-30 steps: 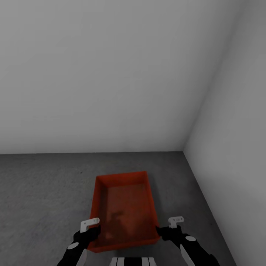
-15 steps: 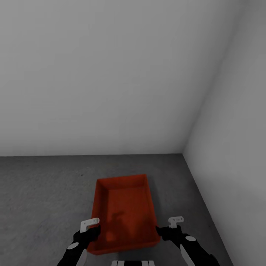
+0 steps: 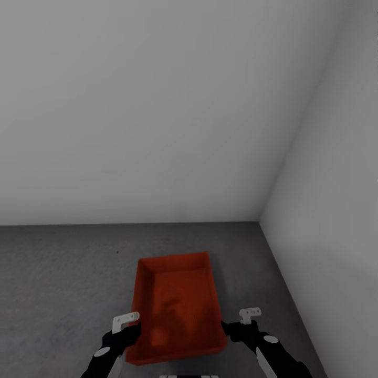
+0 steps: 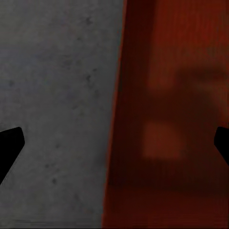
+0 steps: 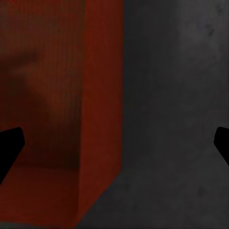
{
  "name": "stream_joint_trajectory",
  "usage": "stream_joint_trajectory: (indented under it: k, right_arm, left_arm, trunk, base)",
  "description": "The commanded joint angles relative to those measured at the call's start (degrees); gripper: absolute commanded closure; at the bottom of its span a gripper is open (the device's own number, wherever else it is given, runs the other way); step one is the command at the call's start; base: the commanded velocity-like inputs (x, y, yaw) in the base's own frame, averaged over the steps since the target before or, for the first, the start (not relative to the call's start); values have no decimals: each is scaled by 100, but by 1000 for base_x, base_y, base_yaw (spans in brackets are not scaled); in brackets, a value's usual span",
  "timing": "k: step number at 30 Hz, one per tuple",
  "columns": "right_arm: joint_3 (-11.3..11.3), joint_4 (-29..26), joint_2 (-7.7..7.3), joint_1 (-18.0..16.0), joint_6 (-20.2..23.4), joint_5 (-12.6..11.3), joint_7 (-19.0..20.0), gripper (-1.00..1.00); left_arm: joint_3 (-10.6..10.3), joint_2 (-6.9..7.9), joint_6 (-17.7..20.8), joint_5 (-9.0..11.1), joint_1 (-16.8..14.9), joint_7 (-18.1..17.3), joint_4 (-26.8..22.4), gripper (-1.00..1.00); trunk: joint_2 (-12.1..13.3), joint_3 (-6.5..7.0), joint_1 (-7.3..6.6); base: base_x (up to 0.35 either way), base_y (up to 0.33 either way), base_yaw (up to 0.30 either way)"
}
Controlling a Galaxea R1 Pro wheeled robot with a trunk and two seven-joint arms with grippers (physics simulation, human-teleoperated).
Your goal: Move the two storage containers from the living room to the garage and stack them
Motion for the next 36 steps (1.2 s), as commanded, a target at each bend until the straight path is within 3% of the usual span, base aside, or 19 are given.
stream_joint_trajectory:
  k: [1,4,7,11,15,24,28,36]
  right_arm:
    - [11,-7,-2,0,23,-28,6,-100]
    - [7,-2,-2,0,23,-48,-8,-100]
    - [4,91,-7,0,23,-61,-51,-100]
    - [1,468,-14,0,18,-60,-67,-100]
    - [-3,963,-26,0,-110,-59,-71,-100]
    - [-5,2234,-244,0,-1086,-56,-62,-100]
    - [1,2566,-378,0,-1160,-62,-79,-100]
    - [0,2904,-469,1,-1181,-58,-98,-100]
  left_arm:
    - [45,14,26,59,0,14,41,-100]
    - [247,134,-19,58,0,5,270,-100]
    - [473,350,-187,56,1,-14,586,-100]
    - [601,583,-428,68,2,-28,1148,-100]
    - [663,787,-1116,77,3,-37,2106,-100]
    - [673,892,-2282,79,4,-39,3526,-100]
    - [662,902,-2399,69,8,-39,3859,-100]
    - [656,925,-2424,65,16,-24,4113,-100]
  trunk:
    - [40,14,-23]
    - [160,68,-89]
    - [281,122,-155]
    - [441,194,-243]
    - [601,266,-331]
    - [962,427,-529]
    - [962,427,-529]
    - [962,427,-529]
  base:
    - [0,0,0]
    - [0,0,0]
    - [0,0,0]
    - [0,0,0]
    - [0,0,0]
    - [0,0,0]
    - [0,0,0]
    - [0,0,0]
